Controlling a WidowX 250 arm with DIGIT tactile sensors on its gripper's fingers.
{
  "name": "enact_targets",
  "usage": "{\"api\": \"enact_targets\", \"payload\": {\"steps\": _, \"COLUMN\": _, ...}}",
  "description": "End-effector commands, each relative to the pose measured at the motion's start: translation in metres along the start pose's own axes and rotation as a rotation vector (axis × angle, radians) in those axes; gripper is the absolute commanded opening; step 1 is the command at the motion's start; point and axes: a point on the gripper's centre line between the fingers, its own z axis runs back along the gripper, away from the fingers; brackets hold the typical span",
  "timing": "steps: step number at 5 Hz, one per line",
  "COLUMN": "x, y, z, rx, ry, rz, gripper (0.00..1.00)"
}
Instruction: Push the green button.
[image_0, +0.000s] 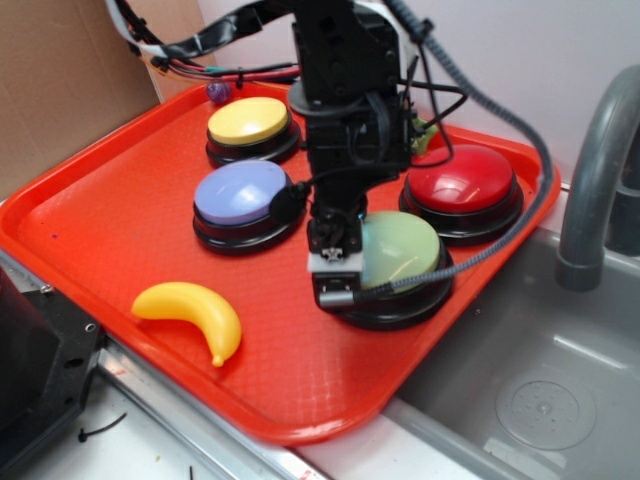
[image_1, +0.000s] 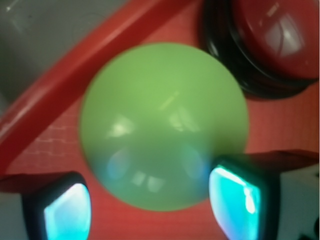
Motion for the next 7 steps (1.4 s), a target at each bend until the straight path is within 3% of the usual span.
{"api": "enact_targets", "payload": {"steps": 1, "x": -0.001, "y": -0.005, "z": 0.005, "rx": -0.046, "ry": -0.003, "rz": 0.04, "gripper": 1.0}}
{"api": "enact_targets", "payload": {"steps": 3, "x": 0.005, "y": -0.012, "z": -0.005, "rx": -0.046, "ry": 0.042, "rz": 0.009, "gripper": 1.0}}
{"api": "enact_targets", "payload": {"steps": 6, "x": -0.003, "y": -0.012, "z": 0.077, "rx": 0.065, "ry": -0.055, "rz": 0.061, "gripper": 1.0}}
{"api": "enact_targets", "payload": {"steps": 7, "x": -0.005, "y": -0.012, "z": 0.084, "rx": 0.064, "ry": -0.047, "rz": 0.069, "gripper": 1.0}}
